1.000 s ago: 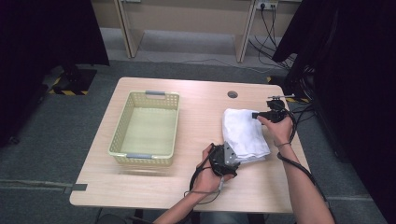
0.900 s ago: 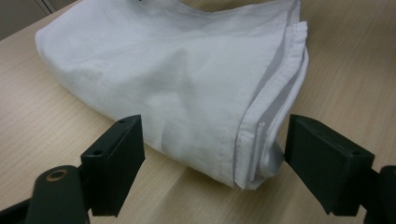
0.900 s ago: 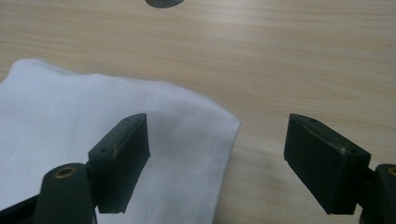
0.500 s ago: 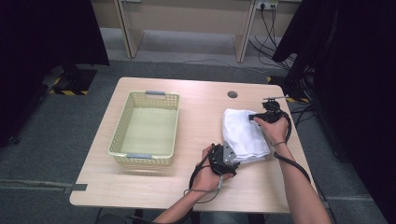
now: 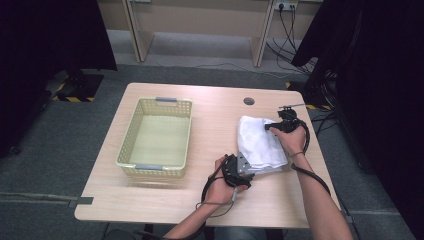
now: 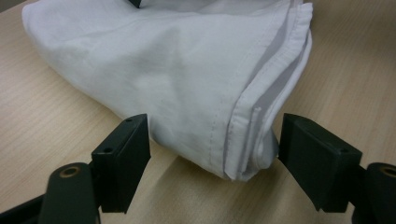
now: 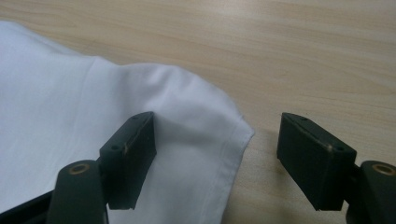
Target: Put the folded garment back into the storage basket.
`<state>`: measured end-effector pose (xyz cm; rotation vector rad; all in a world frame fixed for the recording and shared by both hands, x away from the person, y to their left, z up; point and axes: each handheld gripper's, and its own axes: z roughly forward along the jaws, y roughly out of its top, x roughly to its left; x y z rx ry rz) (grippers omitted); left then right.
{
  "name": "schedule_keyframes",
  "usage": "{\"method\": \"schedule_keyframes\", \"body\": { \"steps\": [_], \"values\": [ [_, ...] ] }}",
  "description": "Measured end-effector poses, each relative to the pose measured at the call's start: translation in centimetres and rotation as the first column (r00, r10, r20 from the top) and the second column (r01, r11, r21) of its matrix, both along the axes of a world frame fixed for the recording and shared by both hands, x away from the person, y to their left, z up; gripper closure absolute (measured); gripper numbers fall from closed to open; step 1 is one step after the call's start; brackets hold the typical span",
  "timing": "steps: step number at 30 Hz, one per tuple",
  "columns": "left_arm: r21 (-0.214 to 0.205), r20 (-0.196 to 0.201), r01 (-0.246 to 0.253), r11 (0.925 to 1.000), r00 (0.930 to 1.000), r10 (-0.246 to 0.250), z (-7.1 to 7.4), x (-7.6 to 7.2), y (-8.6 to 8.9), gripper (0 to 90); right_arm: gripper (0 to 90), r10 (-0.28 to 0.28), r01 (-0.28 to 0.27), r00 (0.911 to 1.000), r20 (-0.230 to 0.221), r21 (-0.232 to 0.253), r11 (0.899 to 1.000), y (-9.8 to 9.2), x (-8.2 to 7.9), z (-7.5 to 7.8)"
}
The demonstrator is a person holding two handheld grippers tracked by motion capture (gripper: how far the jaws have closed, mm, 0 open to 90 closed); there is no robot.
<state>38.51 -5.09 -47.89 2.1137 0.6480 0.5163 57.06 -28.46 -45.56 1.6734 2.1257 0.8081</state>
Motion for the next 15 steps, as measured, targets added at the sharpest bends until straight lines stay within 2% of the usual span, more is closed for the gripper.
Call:
{"method": "schedule_keyframes", "body": {
  "steps": [8, 15],
  "values": [
    [-0.015, -0.026, -0.009, 0.9999, 0.9996, 0.008, 0.05, 0.29, 0.01, 28.2, 31.0, 0.007, -0.007, 1.0000, -0.001, 0.016, 1.000, 0.12, 0.07, -0.45],
    [-0.014, -0.046, -0.017, 0.9998, 0.9988, 0.016, -0.02, 0.67, 0.03, 30.8, 42.5, 0.039, -0.039, 0.9990, 0.024, 0.009, 0.999, 0.48, -0.13, -0.58]
  ]
}}
